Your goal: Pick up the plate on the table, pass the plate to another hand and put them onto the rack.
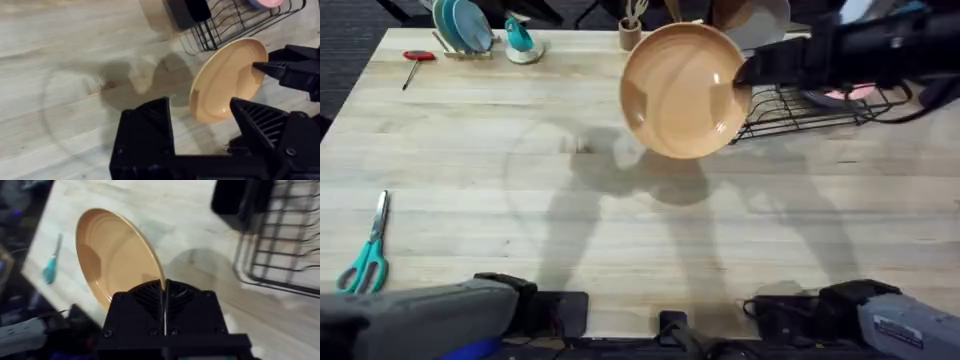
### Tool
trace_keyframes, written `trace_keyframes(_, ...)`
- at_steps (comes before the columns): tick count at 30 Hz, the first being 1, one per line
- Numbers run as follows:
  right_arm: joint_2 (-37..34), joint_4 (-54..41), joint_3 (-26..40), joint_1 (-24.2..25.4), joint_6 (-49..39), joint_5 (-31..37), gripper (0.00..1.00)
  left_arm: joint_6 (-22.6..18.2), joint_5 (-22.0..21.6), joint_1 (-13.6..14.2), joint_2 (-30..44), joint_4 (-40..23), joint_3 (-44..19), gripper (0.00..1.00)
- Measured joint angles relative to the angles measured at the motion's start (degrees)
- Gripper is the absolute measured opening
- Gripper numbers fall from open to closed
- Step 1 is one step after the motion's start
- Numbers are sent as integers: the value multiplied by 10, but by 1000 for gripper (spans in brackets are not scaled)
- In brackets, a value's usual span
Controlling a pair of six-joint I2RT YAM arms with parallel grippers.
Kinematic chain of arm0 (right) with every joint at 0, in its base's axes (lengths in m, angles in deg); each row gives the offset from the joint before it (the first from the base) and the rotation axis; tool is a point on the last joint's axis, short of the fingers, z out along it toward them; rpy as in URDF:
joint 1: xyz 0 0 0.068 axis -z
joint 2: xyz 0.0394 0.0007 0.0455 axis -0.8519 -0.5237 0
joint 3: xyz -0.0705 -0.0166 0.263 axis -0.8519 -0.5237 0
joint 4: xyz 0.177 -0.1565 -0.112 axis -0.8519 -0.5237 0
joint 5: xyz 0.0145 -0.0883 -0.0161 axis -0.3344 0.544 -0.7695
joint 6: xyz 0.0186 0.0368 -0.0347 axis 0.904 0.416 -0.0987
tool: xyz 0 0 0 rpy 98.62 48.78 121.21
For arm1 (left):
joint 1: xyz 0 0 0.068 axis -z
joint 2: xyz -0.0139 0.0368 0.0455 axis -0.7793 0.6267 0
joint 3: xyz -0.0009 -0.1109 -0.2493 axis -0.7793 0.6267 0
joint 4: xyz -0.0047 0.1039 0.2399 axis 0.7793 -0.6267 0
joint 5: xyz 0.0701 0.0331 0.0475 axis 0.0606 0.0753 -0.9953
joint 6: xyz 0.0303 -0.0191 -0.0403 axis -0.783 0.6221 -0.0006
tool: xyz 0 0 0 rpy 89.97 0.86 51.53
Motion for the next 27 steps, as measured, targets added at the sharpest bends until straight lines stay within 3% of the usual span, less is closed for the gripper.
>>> trace_keyframes(14, 57, 2, 0, 72, -99, 57, 28, 0, -20, 0, -22, -1, -7, 775)
trace_keyframes(22, 134, 2, 0, 118, -281, 59, 28, 0, -22, 0, -22, -1, -7, 822)
trace_keyframes(24, 150, 2, 0, 132, -337, 60, 28, -1, -22, 0, -22, 0, -7, 961)
trace_keyframes(27, 165, 2, 0, 152, -407, 78, 28, -2, -22, 0, -22, -1, -7, 991)
